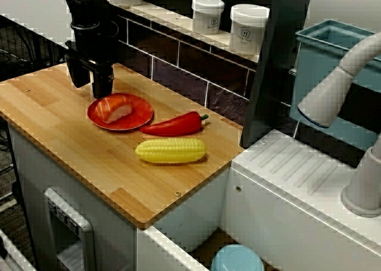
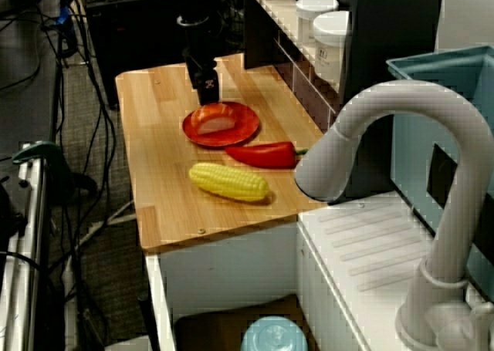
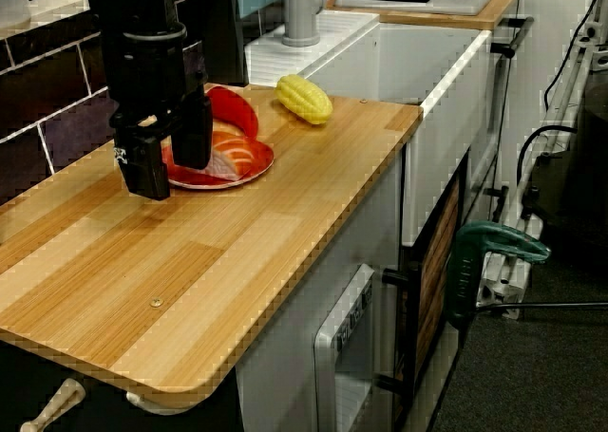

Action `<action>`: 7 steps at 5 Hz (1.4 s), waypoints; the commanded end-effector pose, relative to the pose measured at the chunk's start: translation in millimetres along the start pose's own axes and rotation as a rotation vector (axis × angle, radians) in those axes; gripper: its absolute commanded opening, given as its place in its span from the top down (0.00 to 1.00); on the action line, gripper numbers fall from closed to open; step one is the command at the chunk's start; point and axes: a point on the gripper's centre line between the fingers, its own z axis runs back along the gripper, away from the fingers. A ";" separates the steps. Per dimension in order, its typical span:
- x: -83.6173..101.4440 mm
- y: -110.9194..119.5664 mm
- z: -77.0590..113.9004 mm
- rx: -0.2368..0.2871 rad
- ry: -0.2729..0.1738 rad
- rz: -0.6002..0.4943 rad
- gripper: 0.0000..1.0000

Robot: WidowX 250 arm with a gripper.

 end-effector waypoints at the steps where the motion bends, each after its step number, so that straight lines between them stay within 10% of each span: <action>1: 4.4 -5.9 49.3 -0.029 -0.067 -0.031 0.00; 7: -28.5 -112.4 54.3 -0.068 -0.100 -0.456 0.00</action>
